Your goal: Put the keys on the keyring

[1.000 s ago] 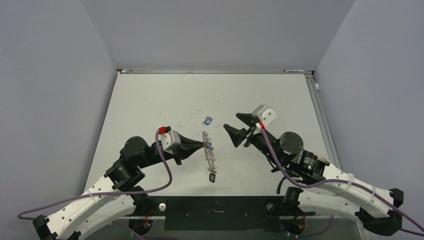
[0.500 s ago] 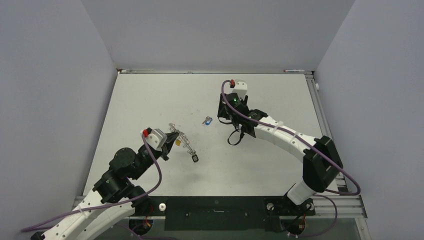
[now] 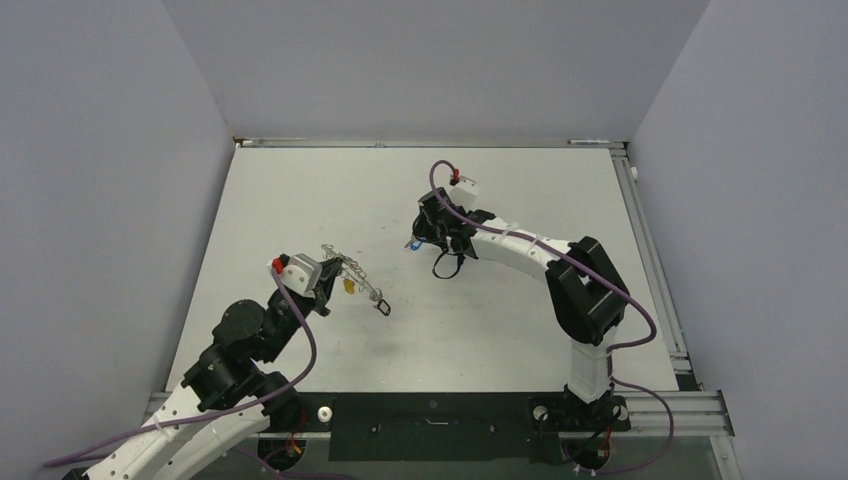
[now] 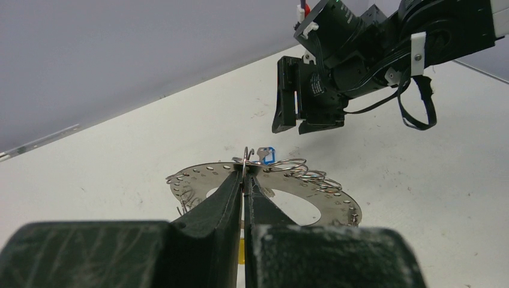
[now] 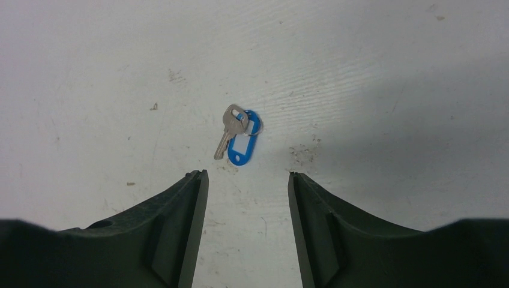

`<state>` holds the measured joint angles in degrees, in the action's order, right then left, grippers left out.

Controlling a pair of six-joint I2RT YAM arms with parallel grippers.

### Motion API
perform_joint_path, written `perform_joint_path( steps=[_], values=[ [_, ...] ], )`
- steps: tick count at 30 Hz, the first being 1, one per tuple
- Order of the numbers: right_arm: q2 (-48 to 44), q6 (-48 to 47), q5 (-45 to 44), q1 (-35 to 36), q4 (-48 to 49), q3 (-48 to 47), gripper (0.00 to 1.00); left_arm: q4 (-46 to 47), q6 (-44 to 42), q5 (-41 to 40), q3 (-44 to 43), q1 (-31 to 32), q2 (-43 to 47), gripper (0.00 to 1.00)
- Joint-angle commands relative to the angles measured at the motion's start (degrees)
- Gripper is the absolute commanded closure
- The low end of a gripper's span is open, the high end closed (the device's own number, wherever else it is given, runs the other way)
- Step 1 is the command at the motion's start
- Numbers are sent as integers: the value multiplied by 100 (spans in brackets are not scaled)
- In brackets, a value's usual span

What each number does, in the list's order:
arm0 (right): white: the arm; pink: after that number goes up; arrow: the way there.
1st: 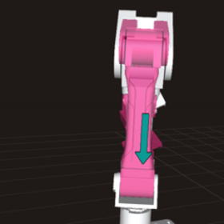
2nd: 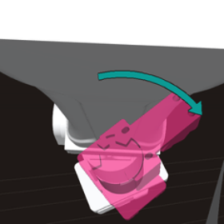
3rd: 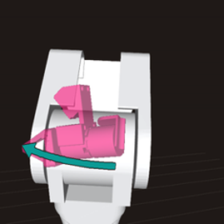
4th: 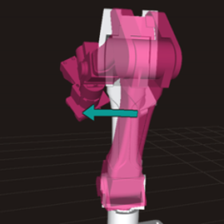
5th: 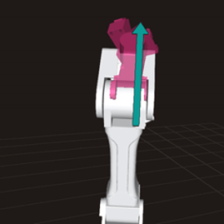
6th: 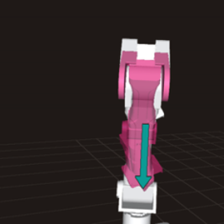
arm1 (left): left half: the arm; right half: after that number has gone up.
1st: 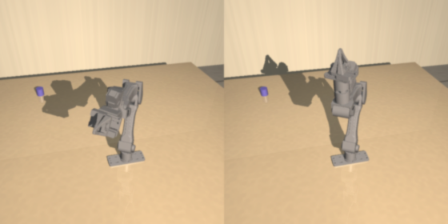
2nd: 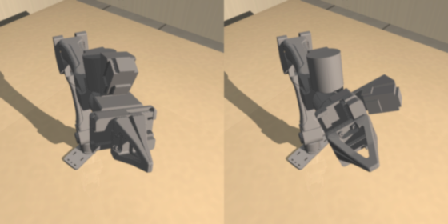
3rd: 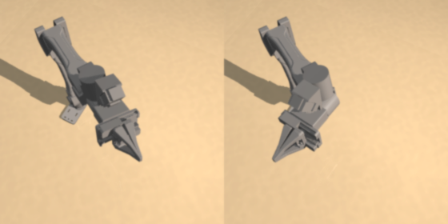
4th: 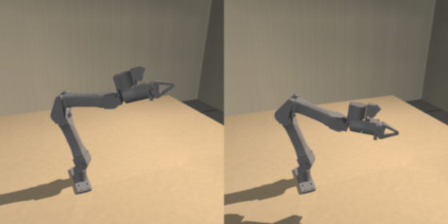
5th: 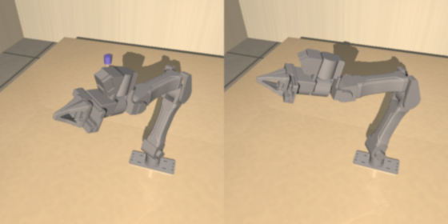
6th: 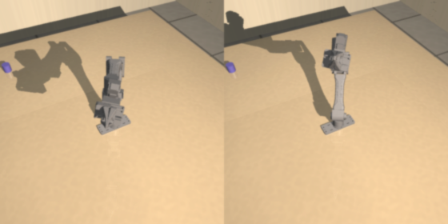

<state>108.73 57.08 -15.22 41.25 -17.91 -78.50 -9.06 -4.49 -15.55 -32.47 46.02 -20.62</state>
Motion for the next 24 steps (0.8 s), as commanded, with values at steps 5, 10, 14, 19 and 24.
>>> perform_joint_path(
  steps=[5, 10, 14, 19, 24],
  values=[
    [70, 1928, -74, -47, 500, 322, 49, 357, 98, 21, -93, -6, 109, 100],
    [171, 2450, 17, -45, 1063, 670, 57, 353, 96, 41, -84, 3, 175, 100],
    [344, 2694, 88, -30, 1396, 741, 59, 358, 89, -9, -74, 18, 222, 100],
    [493, 2889, 17, 5, 1738, 835, 59, 370, 91, -9, -71, 34, 237, 100],
    [702, 3044, 34, 31, 2054, 837, 63, 370, 89, -27, -67, 51, 274, 100]
  ],
)
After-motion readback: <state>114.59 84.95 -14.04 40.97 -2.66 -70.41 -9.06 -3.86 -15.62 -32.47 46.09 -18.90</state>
